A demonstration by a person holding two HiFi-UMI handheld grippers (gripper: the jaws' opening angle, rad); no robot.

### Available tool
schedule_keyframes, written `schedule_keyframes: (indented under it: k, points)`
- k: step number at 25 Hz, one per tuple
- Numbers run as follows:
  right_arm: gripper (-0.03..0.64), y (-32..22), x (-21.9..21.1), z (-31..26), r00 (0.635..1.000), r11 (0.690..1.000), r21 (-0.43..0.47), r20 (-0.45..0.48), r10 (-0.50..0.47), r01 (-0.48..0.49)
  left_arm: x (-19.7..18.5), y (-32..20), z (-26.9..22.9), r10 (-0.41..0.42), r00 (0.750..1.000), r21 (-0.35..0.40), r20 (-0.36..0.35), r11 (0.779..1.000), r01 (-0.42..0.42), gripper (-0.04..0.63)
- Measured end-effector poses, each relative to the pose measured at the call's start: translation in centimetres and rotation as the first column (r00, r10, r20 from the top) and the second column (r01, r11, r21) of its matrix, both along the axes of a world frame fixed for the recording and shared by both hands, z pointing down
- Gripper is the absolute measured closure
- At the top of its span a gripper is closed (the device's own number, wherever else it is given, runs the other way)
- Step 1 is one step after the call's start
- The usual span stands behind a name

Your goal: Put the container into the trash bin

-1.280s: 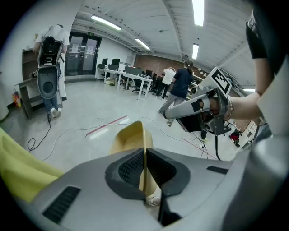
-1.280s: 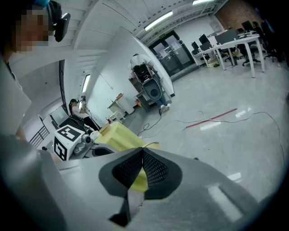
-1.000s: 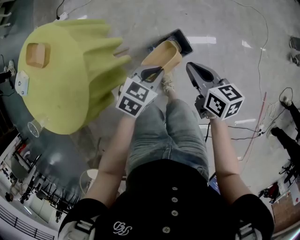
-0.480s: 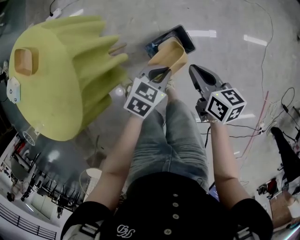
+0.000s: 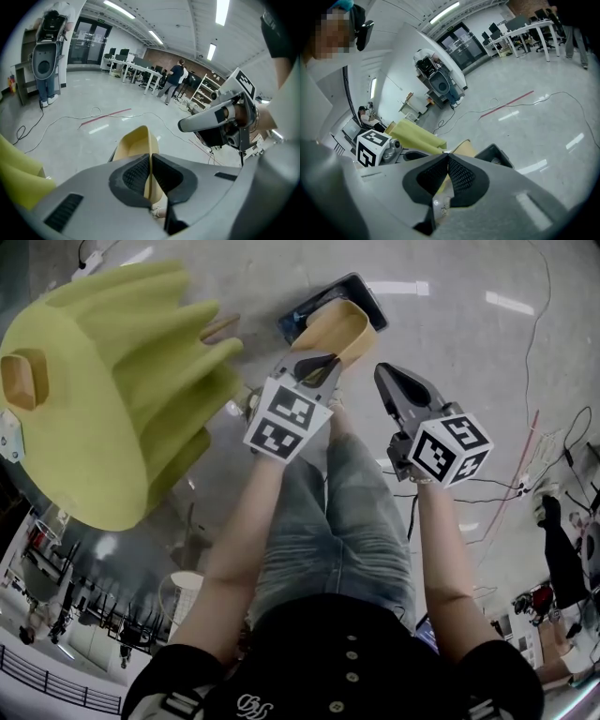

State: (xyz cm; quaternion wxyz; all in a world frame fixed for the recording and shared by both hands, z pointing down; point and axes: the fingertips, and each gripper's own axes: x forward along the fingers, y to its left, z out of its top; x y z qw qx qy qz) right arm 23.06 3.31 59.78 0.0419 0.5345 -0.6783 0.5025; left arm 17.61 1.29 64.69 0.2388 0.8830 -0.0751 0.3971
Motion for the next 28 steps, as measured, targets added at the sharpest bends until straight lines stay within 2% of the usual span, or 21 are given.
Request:
schedule_keyframes:
  k: [10,14,17,19,23,28]
  points:
    - [0.614,-0.6,0.5,2.8,0.999,0.999,-0.010,0.028,0.040,-0.040,0.8,-0.6,3.2,0.020,0.999,0.009,0.035,1.000,-0.020,0.568]
    - [0.612,-0.8,0.7,3.1,0.999,0.999,-0.014,0.021,0.047,-0.046,0.8,-1.2,3.8,0.040,0.997,0.038,0.064,0.998,-0.043,0.568]
    - [0.614,-0.7,1.2,3.3,0.998,0.998,-0.016,0.020,0.060,-0.060,0.9,-1.8,4.2,0.017,0.997,0.047,0.081,0.999,-0.021,0.562]
    - [0.612,-0.6,1.6,3.3,0.997,0.998,-0.014,0.025,0.067,-0.067,1.1,-1.6,4.4,0.005,0.996,0.030,0.086,1.000,-0.008,0.412]
    - [0.612,-0.7,1.8,2.9,0.998,0.998,-0.008,0.030,0.059,-0.059,1.1,-1.1,4.2,0.005,0.996,0.029,0.092,1.000,-0.007,0.399]
    - [0.613,-1.4,1.7,1.8,0.999,0.999,0.009,0.028,0.044,-0.044,1.2,-1.1,2.8,-0.012,0.998,0.015,0.059,1.000,0.012,0.397]
